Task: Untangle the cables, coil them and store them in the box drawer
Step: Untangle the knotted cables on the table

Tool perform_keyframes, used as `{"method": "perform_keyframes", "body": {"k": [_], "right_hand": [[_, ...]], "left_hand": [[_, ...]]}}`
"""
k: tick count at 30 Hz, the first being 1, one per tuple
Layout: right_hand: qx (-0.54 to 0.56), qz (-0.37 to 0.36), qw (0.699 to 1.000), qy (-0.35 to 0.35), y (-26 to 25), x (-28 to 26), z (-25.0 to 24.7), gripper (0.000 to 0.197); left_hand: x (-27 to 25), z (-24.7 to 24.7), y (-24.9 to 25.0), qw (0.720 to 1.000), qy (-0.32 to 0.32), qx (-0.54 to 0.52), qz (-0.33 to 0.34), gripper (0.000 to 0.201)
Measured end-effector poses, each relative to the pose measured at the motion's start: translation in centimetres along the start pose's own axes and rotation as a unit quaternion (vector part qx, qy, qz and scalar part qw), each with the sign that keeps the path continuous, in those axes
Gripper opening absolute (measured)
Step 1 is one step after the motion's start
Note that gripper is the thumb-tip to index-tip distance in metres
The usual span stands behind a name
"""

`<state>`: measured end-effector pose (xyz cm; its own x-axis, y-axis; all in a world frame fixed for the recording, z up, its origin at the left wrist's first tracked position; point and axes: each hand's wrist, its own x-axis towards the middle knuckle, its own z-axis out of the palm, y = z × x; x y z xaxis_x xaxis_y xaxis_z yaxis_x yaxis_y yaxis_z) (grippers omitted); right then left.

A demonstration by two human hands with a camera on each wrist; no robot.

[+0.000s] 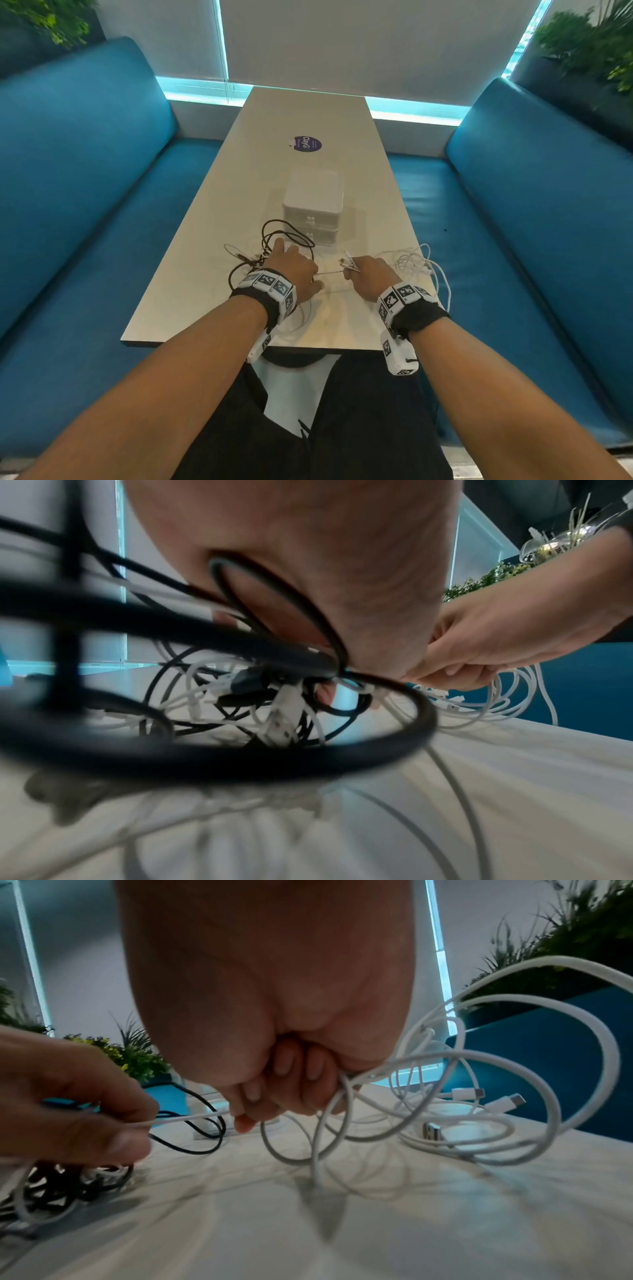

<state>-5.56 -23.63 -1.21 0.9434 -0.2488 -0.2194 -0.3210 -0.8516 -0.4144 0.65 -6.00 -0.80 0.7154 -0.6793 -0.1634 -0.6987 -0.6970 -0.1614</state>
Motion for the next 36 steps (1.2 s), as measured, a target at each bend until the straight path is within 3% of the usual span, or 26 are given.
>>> {"method": "perform_keyframes", "body": {"k": [2, 7, 22, 27, 32, 36], "right_hand": [[0.0, -0.005, 1.0, -0.003, -0.3, 0.0, 0.1, 0.019], [0.005, -0.013, 1.0, -0.004, 0.0, 0.1, 0.8, 0.017], [0.003, 0.052, 0.998, 0.02, 1.3, 1.0, 0.5, 0.025], [0.052, -0.013, 0.998, 0.018, -0.5, 0.1, 1.6, 0.03], [0.082, -0.057, 0.995, 0.015, -1.6, 0.1, 2.4, 0.028], [0.077, -0.054, 0.996, 0.01, -1.0, 0.3, 1.7, 0.026]], "left_hand": [[0.1, 0.0, 0.3, 1.0, 0.0, 0.018, -0.003, 0.047], [0.3, -0.1, 0.6, 0.997, -0.001, 0.078, 0.026, 0.026], [0.3, -0.1, 1.4, 0.998, 0.013, -0.03, -0.045, 0.038], [0.3, -0.2, 1.3, 0.997, 0.036, -0.061, -0.044, 0.009], [0.8, 0.2, 0.7, 0.992, 0.051, -0.102, -0.056, 0.013], [0.6, -0.1, 0.1, 0.995, 0.011, -0.076, -0.061, 0.011]]}}
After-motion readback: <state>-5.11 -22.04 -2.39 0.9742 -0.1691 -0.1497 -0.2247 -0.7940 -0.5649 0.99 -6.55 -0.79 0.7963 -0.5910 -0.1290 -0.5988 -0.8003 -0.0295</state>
